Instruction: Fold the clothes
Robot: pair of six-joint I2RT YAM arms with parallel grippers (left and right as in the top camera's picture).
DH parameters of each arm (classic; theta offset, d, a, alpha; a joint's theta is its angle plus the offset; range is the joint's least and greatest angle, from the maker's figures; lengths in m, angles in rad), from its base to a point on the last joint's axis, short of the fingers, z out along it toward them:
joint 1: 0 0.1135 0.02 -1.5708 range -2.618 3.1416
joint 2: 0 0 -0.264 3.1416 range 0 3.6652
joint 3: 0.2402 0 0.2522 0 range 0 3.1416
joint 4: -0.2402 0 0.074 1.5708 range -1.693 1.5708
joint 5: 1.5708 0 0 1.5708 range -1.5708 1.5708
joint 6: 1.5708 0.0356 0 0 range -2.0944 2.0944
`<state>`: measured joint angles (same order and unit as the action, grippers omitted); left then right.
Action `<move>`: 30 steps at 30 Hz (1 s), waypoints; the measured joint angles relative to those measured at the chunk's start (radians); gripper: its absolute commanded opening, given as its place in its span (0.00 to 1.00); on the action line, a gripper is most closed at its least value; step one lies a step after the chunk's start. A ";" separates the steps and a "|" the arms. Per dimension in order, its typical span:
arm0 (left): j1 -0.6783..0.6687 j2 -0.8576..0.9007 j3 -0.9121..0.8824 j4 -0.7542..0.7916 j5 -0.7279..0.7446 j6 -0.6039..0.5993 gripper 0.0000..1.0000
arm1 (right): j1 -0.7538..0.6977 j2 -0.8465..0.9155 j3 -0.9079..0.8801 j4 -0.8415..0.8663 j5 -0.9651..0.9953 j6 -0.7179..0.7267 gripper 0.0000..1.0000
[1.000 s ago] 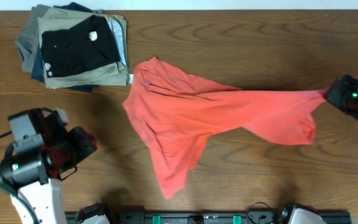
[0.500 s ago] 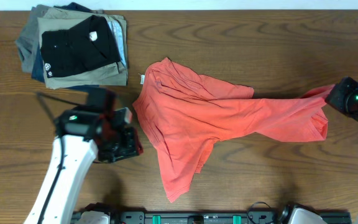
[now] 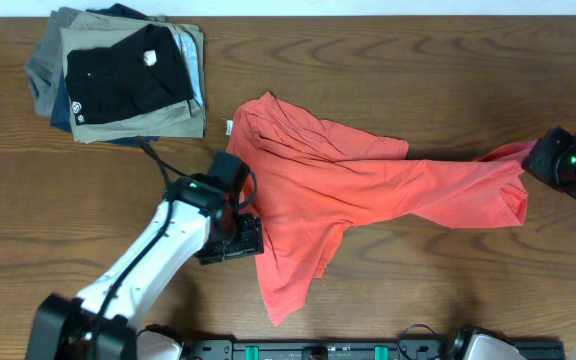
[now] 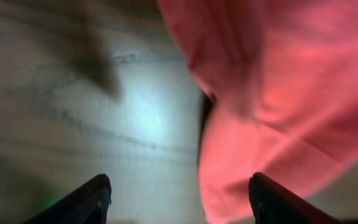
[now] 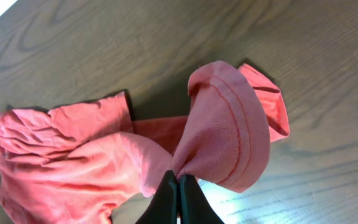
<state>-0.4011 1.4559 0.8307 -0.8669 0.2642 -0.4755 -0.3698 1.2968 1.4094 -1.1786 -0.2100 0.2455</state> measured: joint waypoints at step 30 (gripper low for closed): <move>-0.134 0.119 -0.070 0.272 0.067 -0.053 0.55 | 0.000 0.003 0.000 -0.020 0.000 -0.010 0.01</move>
<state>-0.5350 1.5753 0.7605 -0.5949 0.3309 -0.5282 -0.3698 1.2995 1.4094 -1.1984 -0.2100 0.2359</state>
